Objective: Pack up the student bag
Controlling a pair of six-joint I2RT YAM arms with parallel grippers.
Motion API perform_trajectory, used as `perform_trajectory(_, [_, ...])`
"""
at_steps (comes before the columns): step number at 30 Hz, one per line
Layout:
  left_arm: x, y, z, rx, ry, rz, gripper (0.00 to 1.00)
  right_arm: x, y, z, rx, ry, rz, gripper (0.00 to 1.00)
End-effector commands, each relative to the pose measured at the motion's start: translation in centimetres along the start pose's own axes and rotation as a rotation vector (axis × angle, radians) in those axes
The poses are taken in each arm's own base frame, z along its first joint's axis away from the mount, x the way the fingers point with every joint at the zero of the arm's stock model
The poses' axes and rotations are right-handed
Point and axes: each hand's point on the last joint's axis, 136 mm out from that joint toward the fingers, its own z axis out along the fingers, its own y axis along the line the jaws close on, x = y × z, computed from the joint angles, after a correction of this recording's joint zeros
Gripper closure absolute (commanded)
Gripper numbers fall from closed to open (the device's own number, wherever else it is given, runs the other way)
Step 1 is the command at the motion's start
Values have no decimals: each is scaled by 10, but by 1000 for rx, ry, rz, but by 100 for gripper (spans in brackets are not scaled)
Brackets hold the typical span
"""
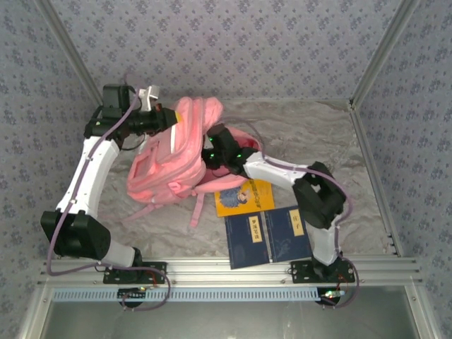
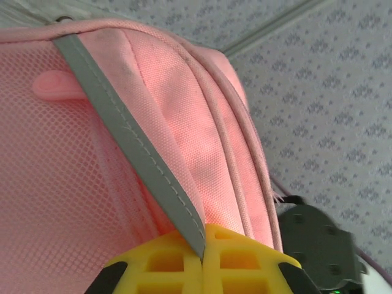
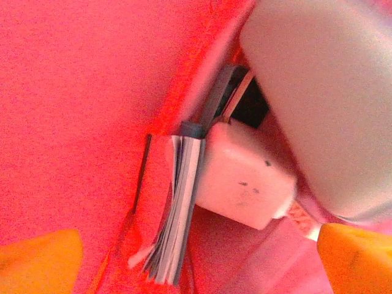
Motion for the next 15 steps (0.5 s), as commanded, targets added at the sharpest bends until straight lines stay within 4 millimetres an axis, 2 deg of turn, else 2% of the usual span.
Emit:
perform_trajectory(1, [-47, -20, -23, 44, -152, 63, 100, -39, 2, -52, 48, -135, -83, 0])
perform_trajectory(5, [-68, 0, -31, -35, -211, 28, 100, -55, -9, -92, 93, -198, -79, 0])
perform_trajectory(8, [-72, 13, -31, -96, -203, 25, 100, -58, -21, -119, 149, -214, -71, 0])
perform_trajectory(12, [-68, 37, -31, -225, -198, 27, 100, -46, -43, -153, 286, -213, -81, 3])
perform_trajectory(14, [-64, 50, -25, -316, -182, 52, 100, -34, -56, -170, 374, -190, -118, 4])
perform_trajectory(15, [-57, 56, -21, -361, -153, 64, 100, -21, -68, -174, 411, -161, -118, 5])
